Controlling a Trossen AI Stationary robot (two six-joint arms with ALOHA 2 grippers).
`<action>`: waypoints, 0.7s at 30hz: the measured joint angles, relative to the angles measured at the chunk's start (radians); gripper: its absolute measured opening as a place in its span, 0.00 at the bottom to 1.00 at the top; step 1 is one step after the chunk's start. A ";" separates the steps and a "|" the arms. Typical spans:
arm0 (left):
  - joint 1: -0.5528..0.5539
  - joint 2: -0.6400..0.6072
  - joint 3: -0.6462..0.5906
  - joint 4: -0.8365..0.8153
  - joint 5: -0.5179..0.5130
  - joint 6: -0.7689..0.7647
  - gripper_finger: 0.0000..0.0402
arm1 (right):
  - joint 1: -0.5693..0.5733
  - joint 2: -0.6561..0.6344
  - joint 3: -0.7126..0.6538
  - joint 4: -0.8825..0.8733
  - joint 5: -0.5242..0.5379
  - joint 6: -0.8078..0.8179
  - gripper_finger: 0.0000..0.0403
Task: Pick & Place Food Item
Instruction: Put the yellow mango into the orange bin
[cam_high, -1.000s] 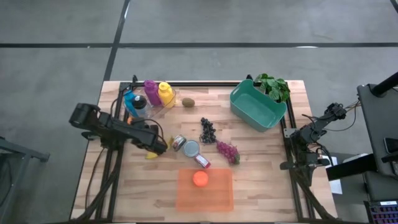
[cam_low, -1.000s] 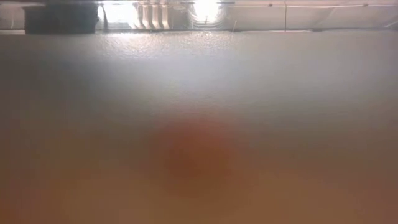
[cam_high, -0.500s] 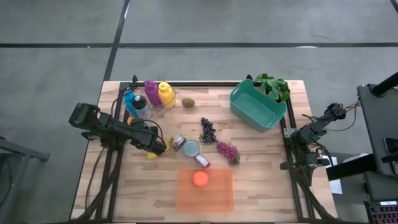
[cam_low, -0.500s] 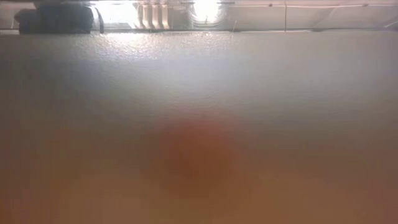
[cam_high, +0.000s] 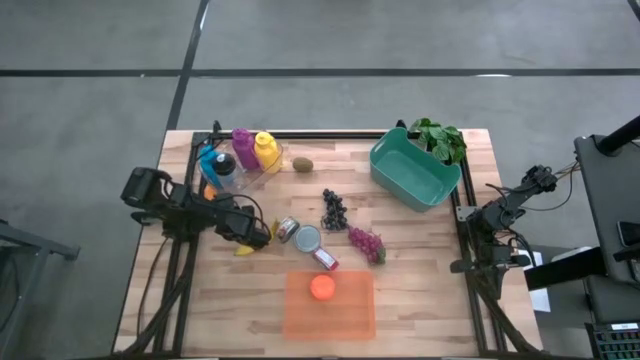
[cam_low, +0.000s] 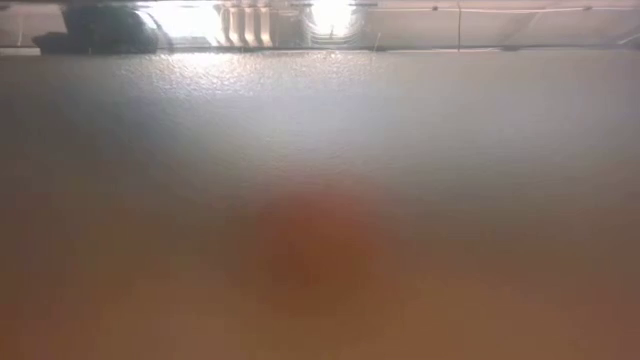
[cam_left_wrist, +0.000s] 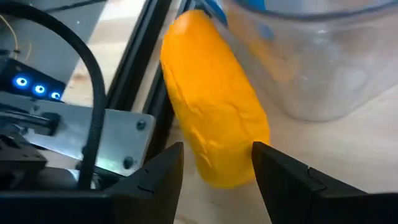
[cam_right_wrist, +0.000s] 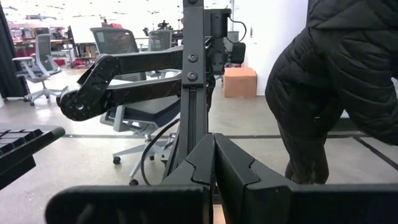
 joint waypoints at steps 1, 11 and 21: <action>0.000 -0.001 0.000 0.009 0.000 -0.002 0.48 | 0.000 0.000 0.000 0.000 0.000 0.000 0.02; -0.006 -0.065 0.150 -0.041 0.058 0.113 0.48 | 0.000 0.000 0.000 0.000 0.000 0.000 0.02; -0.011 -0.066 0.039 -0.039 -0.065 0.099 0.48 | 0.000 0.000 0.000 0.000 0.000 0.000 0.02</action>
